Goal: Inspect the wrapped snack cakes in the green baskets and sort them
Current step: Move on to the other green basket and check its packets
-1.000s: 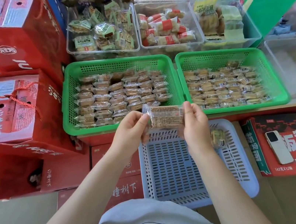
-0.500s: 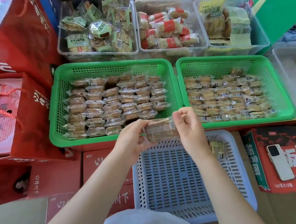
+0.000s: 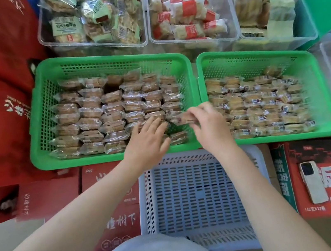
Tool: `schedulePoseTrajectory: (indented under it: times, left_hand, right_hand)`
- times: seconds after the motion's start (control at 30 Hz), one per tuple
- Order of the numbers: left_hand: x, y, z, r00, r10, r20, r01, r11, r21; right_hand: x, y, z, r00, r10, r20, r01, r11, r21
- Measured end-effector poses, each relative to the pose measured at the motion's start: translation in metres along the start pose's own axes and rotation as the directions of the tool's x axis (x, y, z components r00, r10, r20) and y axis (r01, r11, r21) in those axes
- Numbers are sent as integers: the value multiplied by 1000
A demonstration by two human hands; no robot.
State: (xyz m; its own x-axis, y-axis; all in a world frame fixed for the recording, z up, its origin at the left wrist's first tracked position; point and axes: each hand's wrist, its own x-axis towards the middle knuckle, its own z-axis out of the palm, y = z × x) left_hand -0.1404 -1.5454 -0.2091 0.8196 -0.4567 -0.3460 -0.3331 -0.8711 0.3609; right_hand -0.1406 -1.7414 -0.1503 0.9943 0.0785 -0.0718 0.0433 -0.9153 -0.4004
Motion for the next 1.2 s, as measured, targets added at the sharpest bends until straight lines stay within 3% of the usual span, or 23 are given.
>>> schedulePoseTrajectory:
  times: [0.17,0.33,0.67,0.97,1.13,1.2]
  left_hand:
    - [0,2,2,999,-7,-52,11,996,83]
    - [0,3,1,999,-19,-46,24,993,119]
    - [2,3,4,997,-26,-68,33,994,106]
    - [1,2,4,999,18,-39,-14,995,98]
    - [1,1,2,1000,20,5,-21,995,96]
    - [1,2,2,1000,19,10,-20,995,100]
  right_hand:
    - [16,2,36,980,-117,159,159,947,-280]
    - [21,5,40,976,-138,168,182,940,-287]
    - [42,-3,48,908,-96,408,261,891,-372]
    - [46,-5,40,936,-103,337,233,899,-372]
    - [54,5,47,976,-192,102,216,895,-390]
    - [58,10,47,980,-186,75,200,903,-379]
